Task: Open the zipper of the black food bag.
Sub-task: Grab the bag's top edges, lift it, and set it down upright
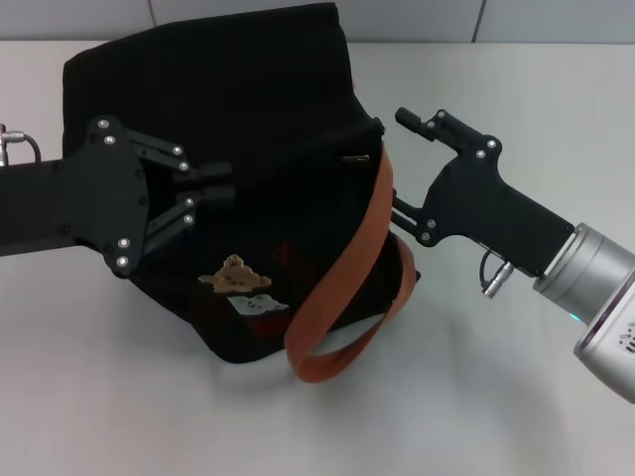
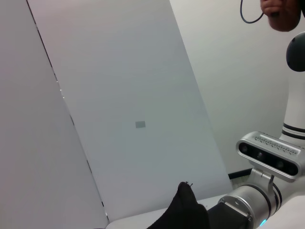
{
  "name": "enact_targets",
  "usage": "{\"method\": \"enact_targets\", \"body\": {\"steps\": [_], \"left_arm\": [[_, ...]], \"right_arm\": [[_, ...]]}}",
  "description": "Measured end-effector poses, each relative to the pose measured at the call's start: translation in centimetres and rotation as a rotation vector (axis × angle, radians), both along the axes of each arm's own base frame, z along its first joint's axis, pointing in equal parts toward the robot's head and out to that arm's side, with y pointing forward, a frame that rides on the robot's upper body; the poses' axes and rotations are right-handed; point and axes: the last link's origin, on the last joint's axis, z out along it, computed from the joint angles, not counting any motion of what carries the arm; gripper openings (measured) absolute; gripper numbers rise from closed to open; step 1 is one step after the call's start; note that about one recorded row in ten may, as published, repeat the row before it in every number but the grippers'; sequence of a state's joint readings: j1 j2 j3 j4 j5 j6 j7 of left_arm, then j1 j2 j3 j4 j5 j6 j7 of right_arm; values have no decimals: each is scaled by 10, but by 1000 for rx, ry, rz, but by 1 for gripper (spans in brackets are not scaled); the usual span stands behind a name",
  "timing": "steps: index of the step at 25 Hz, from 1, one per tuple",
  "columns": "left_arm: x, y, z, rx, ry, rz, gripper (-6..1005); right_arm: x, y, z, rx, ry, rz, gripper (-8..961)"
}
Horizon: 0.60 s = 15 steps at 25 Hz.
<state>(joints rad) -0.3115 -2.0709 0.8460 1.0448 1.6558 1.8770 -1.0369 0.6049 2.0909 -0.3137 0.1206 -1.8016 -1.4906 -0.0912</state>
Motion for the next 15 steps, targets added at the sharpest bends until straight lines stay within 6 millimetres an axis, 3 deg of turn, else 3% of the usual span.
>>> {"method": "enact_targets", "body": {"steps": [2,8,15], "left_arm": [[0,-1,-1,-4,-1,-1,85],[0,-1,-2,-10,-1,-3,85],[1,-1,-3,-15,-5,-6,84]], "right_arm": [[-2,2,0,-1,-3,7,762],[-9,6,-3,-12,-15,38,535],[-14,3,-8,4,-64,99,484]]}}
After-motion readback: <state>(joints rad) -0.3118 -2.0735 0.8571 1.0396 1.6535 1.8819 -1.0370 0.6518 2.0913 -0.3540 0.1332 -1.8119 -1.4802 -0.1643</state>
